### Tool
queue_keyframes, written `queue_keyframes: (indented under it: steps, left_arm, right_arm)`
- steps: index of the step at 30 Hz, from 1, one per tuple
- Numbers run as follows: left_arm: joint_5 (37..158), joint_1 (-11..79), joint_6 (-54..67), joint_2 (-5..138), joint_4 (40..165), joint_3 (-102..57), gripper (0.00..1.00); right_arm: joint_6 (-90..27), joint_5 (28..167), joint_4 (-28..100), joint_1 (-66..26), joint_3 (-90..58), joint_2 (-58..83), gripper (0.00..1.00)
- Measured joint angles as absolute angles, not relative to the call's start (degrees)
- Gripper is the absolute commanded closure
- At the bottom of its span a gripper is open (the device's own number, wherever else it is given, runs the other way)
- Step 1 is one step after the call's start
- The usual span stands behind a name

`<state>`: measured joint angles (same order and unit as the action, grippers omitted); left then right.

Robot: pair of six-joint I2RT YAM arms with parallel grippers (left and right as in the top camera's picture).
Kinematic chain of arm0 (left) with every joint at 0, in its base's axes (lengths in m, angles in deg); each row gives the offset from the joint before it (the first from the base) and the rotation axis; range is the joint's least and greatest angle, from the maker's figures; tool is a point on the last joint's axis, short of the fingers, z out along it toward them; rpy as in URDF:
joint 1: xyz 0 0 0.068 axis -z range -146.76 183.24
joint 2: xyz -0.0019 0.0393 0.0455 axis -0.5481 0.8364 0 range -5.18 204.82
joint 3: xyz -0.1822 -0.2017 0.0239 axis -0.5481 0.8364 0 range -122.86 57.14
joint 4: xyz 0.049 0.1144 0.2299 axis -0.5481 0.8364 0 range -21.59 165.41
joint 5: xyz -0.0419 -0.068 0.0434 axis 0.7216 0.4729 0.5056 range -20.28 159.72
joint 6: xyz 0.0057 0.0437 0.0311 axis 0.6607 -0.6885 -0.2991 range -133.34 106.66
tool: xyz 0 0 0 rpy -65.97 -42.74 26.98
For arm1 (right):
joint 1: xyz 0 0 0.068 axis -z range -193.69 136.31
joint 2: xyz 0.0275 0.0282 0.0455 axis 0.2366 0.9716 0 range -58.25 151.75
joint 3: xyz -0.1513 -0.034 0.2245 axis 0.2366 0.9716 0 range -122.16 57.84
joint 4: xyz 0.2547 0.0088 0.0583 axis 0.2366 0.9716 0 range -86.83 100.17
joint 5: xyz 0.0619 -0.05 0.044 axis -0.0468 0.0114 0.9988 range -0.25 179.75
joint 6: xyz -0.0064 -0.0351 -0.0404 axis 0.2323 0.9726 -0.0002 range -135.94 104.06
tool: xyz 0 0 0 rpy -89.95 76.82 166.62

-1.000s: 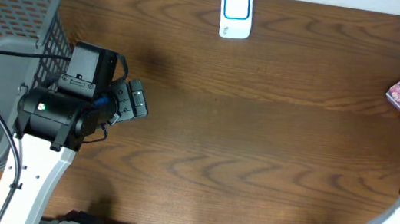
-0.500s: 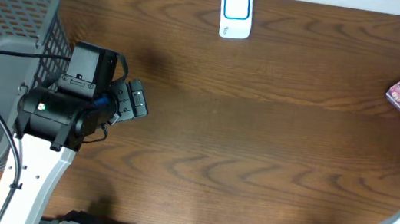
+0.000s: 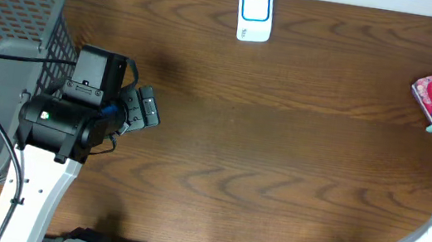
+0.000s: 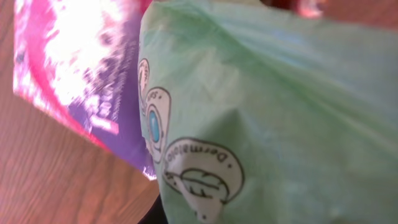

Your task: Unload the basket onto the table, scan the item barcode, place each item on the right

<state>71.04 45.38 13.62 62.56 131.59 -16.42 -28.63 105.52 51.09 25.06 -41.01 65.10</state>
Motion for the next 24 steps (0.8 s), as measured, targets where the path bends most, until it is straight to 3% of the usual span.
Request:
queue_keyframes:
  steps: [9, 12, 13, 15, 24]
  left_arm:
    - [71.0, 45.4, 13.6, 62.6, 131.6, -16.4, 0.02]
    - [71.0, 45.4, 13.6, 62.6, 131.6, -16.4, 0.02]
    - [71.0, 45.4, 13.6, 62.6, 131.6, -16.4, 0.02]
    - [71.0, 45.4, 13.6, 62.6, 131.6, -16.4, 0.02]
    - [71.0, 45.4, 13.6, 62.6, 131.6, -16.4, 0.02]
  right_arm:
    - [-26.6, 106.5, 53.3, 24.3, -41.0, 65.1, 0.82]
    - [-26.4, 106.5, 54.2, 24.8, -41.0, 65.1, 0.67]
    - [-26.3, 106.6, 54.5, 25.1, -41.0, 65.1, 0.56]
    - [-25.9, 106.7, 55.0, 25.5, -41.0, 65.1, 0.49]
    - [-27.6, 109.0, 60.0, 25.8, -41.2, 65.1, 0.54]
